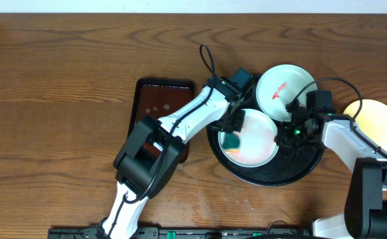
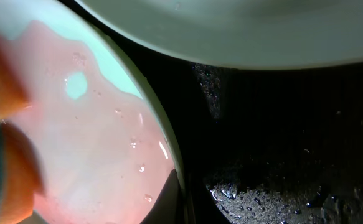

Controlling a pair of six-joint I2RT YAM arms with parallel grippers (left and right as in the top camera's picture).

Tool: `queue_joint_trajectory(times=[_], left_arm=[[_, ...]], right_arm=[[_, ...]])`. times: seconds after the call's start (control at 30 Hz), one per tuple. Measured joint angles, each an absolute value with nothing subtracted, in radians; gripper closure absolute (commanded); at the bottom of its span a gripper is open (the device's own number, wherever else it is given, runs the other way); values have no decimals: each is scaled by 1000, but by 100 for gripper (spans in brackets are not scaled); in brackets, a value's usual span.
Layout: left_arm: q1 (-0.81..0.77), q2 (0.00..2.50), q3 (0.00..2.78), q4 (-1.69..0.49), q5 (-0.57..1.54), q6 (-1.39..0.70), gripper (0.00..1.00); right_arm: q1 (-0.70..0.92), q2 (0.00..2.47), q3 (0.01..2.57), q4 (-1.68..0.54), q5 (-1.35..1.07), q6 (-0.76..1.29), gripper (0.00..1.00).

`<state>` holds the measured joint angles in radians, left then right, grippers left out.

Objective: Clean dirty plates on tray and stack at the side
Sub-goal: 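Scrub the pale green plate with the sponge while the right gripper holds its rim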

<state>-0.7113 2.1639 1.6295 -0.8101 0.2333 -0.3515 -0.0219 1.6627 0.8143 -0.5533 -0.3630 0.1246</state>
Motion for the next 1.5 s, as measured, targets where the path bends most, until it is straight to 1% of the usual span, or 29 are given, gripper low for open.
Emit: queue_joint_trajectory(times=[0.17,0.33,0.5,0.7,0.87,1.07,1.3,1.5], left_arm=[[-747,2171,1612,-620,258,-336,92],[-782,2188,1610,-517,312,-343,92],[-799,2198,1610,-508,403,-335,92],[-825,2199,1621,-606,434,-287,92],[-852,2193,1650,-733,278,-248,92],[-884,2182,1654,-786,47,-112,93],[-887,2182,1655,-829,-122,62,92],[-886,2182,1648,-839,-213,121,93]], right_arm=[[-24,1663,814,-554,-352,125,99],[-25,1663,814,-553,-349,125,99],[-25,1662,814,-553,-346,125,99],[-25,1662,814,-554,-345,125,99],[-25,1662,814,-556,-348,125,99],[-24,1662,814,-556,-350,125,99],[-24,1662,814,-556,-350,125,99],[-24,1662,814,-556,-350,125,99]])
